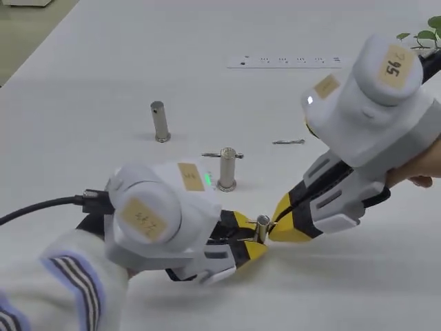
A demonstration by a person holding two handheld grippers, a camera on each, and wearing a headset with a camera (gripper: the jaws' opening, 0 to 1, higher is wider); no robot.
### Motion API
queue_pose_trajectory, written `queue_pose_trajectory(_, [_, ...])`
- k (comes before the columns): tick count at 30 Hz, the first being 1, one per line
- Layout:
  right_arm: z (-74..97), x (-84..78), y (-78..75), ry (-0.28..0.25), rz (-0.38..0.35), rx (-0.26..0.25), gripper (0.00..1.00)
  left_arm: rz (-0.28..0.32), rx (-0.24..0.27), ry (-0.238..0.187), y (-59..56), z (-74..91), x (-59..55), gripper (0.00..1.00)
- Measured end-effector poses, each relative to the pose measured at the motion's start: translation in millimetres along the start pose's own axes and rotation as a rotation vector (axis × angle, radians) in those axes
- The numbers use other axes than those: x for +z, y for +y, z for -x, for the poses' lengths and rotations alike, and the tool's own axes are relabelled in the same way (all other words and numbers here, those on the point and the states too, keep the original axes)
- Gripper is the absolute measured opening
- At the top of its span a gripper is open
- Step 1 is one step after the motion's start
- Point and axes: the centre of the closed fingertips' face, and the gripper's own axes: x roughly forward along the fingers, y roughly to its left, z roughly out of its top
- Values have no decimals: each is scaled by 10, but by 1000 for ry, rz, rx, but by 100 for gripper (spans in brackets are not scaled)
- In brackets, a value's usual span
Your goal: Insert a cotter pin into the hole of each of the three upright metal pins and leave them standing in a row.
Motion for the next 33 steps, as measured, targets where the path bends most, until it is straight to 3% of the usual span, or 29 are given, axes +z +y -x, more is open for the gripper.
queue_pose_trajectory(4, [5, 0, -3, -17, 7, 5, 4, 4, 0, -3, 1, 4, -3, 7])
queue_pose_trajectory(8, [45, -8, -12, -28, 34, -10, 13, 9, 2, -6, 3, 5, -5, 7])
queue_pose_trajectory(16, [151, -93, -24, -16, 28, -28, 10, 11, 4, -6, 1, 9, -10, 7])
queue_pose_trajectory(23, [176, 7, -35, -64, 4, -40, 5, 16, 4, -8, -4, 11, -10, 7])
queue_pose_trajectory(33, [132, 76, -27, -64, 17, -33, 3, 21, 8, -10, -5, 10, -8, 7])
